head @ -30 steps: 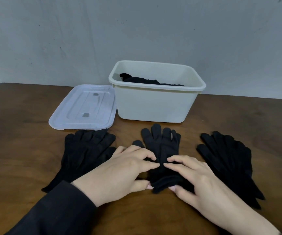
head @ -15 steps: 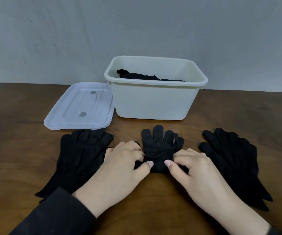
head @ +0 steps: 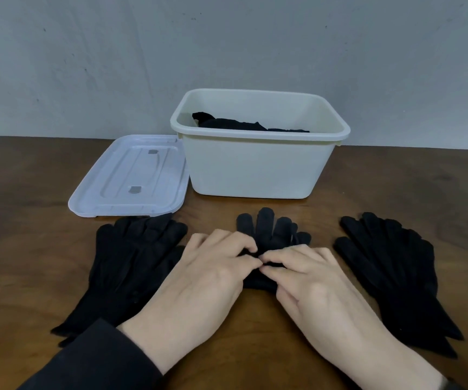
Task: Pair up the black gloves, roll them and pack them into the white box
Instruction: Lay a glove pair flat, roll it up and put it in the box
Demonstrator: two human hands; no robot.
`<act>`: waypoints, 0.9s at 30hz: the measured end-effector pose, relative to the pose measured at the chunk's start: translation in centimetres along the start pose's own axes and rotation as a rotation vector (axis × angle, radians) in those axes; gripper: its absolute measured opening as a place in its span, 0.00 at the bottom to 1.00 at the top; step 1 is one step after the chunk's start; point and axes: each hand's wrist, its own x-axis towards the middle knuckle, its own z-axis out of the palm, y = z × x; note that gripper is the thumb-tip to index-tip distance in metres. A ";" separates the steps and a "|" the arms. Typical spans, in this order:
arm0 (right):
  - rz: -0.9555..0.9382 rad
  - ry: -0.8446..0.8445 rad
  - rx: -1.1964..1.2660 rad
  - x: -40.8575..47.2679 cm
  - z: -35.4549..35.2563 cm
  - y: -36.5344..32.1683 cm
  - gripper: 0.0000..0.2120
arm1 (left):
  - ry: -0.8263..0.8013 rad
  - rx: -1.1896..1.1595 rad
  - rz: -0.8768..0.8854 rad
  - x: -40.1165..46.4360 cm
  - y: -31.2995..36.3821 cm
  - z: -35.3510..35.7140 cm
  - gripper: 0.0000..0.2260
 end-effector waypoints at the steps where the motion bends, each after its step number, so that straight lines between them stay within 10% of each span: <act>1: 0.014 -0.038 0.039 -0.1 0.0 0.2 0.13 | -0.047 0.012 0.009 -0.2 -0.1 0.0 0.17; 7: 0.118 -0.253 0.108 -0.6 -0.6 1.2 0.28 | -0.208 0.029 -0.061 -0.5 -0.8 -0.6 0.28; 27: 0.467 -0.086 0.620 0.1 -1.8 0.3 0.04 | -0.058 -0.506 -0.376 -0.1 -0.2 -1.2 0.09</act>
